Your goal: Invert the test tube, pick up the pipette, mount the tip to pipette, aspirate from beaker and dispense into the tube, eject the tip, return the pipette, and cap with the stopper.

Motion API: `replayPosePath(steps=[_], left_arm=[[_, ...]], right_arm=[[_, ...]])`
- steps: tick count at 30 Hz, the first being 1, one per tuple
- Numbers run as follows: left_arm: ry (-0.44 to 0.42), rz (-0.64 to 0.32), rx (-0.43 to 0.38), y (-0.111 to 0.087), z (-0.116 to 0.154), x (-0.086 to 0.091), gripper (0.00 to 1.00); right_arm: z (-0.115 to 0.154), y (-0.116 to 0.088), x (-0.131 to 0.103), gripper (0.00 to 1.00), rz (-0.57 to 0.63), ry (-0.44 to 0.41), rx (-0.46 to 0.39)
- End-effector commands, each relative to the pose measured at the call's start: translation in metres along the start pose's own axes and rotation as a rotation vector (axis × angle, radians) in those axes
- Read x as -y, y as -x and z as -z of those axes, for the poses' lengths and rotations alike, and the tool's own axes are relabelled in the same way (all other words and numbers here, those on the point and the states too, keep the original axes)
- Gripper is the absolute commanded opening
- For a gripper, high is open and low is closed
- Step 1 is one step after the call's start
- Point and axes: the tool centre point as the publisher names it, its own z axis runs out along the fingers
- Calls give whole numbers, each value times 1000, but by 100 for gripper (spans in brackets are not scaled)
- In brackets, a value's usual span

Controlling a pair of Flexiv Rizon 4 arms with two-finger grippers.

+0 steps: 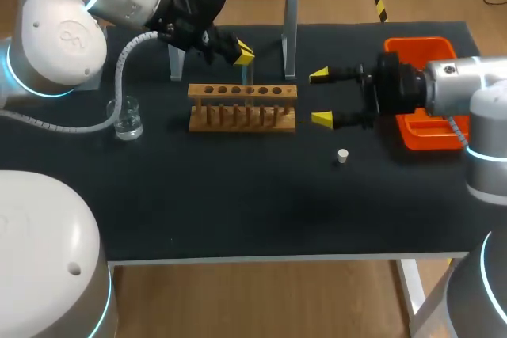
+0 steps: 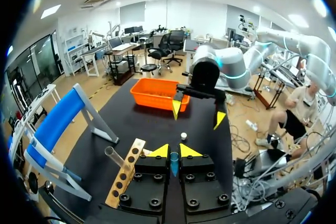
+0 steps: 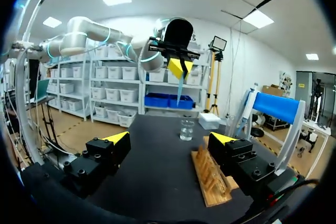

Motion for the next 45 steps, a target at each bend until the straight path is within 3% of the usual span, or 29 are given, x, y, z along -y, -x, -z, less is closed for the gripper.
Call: replayPosePath(steps=[1,12,21,30,33,35,38,45], left_arm=[[4,1,-3,0,1,1,0],[4,1,-3,0,1,1,0],[4,1,-3,0,1,1,0],[4,1,-3,0,1,1,0],[4,1,-3,0,1,1,0],[4,1,-3,0,1,1,0],[4,1,-3,0,1,1,0],[4,1,-3,0,1,1,0]], right_arm=[[-6,8,-3,100,-4,19,-56],[-33,3,-24,100,-13,80,-128],[-62,2,-34,100,-33,81,-144],[-84,3,-41,91,-56,81,-166],[-92,4,-42,87,-58,76,-169],[-96,4,-43,72,-60,75,-173],[-102,5,-45,58,-62,76,-177],[-110,11,-45,52,-66,77,-168]])
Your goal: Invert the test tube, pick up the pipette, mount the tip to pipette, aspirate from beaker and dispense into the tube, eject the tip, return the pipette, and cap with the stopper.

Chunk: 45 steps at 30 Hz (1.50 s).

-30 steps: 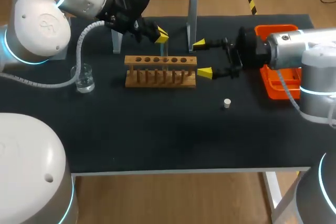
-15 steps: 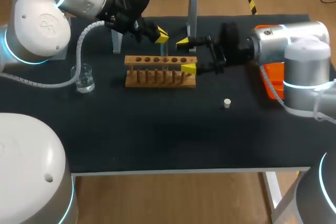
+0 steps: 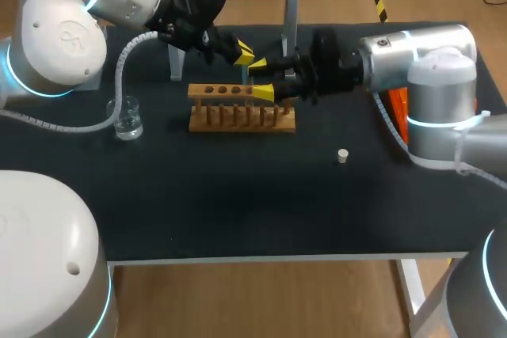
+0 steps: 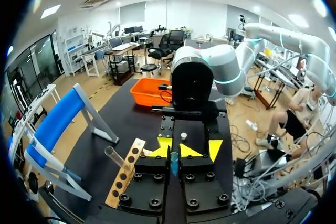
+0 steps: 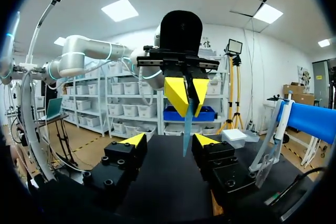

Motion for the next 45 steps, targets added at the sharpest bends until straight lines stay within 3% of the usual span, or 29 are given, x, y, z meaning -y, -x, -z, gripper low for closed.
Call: replayPosePath(steps=[1,12,26,40,45], left_arm=[[4,1,-3,0,1,0,0],[4,1,-3,0,1,0,0],[4,1,-3,0,1,0,0],[4,1,-3,0,1,0,0],[4,1,-3,0,1,0,0]], right_arm=[[-5,5,1,51,-2,1,2],[-9,9,-3,41,-1,24,5],[-17,12,-8,40,2,35,-4],[-22,14,-9,33,2,39,-14],[-22,14,-10,25,4,44,-15]])
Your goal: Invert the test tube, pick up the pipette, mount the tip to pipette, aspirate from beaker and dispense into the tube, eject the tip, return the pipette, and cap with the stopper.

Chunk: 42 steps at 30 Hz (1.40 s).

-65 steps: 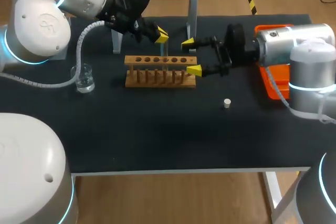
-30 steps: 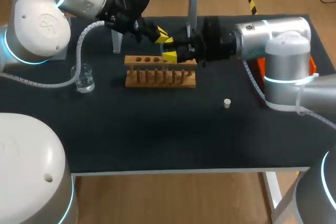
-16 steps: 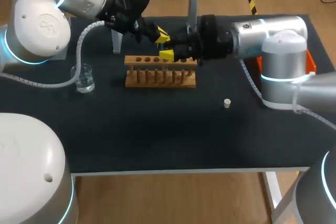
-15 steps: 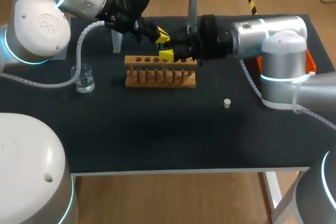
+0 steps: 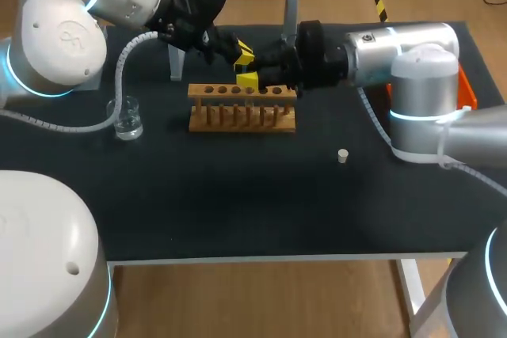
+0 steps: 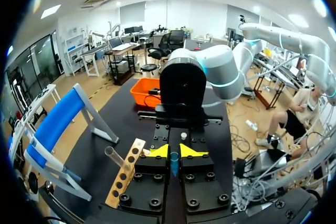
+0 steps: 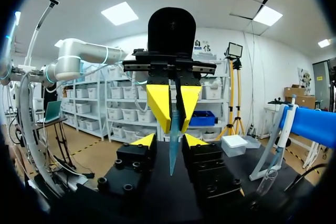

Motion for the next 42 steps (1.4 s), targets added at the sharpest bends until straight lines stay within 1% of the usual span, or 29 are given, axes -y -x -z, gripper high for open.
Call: replayPosePath(steps=[1,3,5,14,15,16,22,28,37,42], left_arm=[[4,1,-3,0,1,0,0],[4,1,-3,0,1,0,0],[4,1,-3,0,1,0,0],[4,1,-3,0,1,0,0],[4,1,-3,0,1,0,83],[4,1,-3,0,1,0,100],[4,1,-3,0,1,0,100],[4,1,-3,0,1,0,100],[4,1,-3,0,1,0,100],[4,1,-3,0,1,0,100]], right_arm=[[0,1,0,23,1,4,-4],[0,1,0,9,1,5,-5],[0,1,0,0,0,5,-6],[0,1,0,0,2,8,-10],[0,1,0,0,2,8,-9],[1,0,0,0,1,7,-9],[12,-6,4,0,0,7,-5],[32,-18,10,0,-6,5,-10],[79,-47,21,0,-3,-10,-23],[110,-60,29,0,-1,-11,-1]])
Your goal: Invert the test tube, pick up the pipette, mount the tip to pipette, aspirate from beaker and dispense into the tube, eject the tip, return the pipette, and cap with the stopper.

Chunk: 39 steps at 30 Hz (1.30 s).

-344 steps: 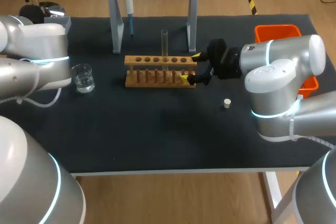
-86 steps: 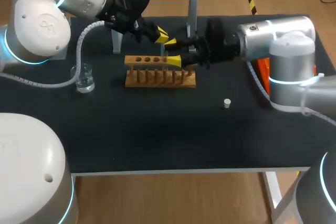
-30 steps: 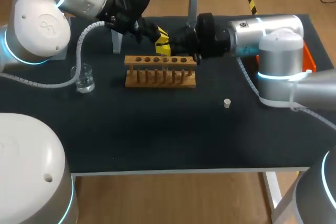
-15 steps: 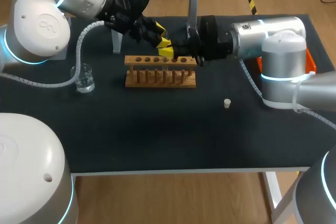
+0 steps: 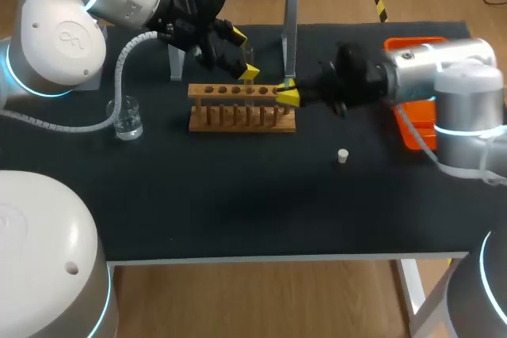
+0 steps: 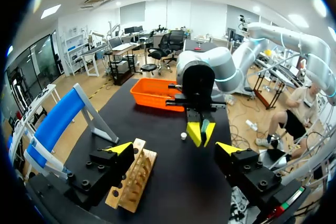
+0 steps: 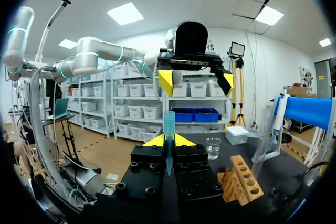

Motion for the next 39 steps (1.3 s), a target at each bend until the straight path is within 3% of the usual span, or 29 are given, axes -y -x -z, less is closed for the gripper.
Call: replayPosePath(steps=[1,10,19,39], left_arm=[[5,1,-2,0,1,1,100],[5,1,-2,0,1,1,100],[5,1,-2,0,1,1,100],[5,1,-2,0,1,1,100]], right_arm=[[40,-21,3,0,1,5,31],[80,-35,19,0,-1,26,65],[107,-39,41,0,-30,-5,92],[126,-42,57,0,-43,-6,123]])
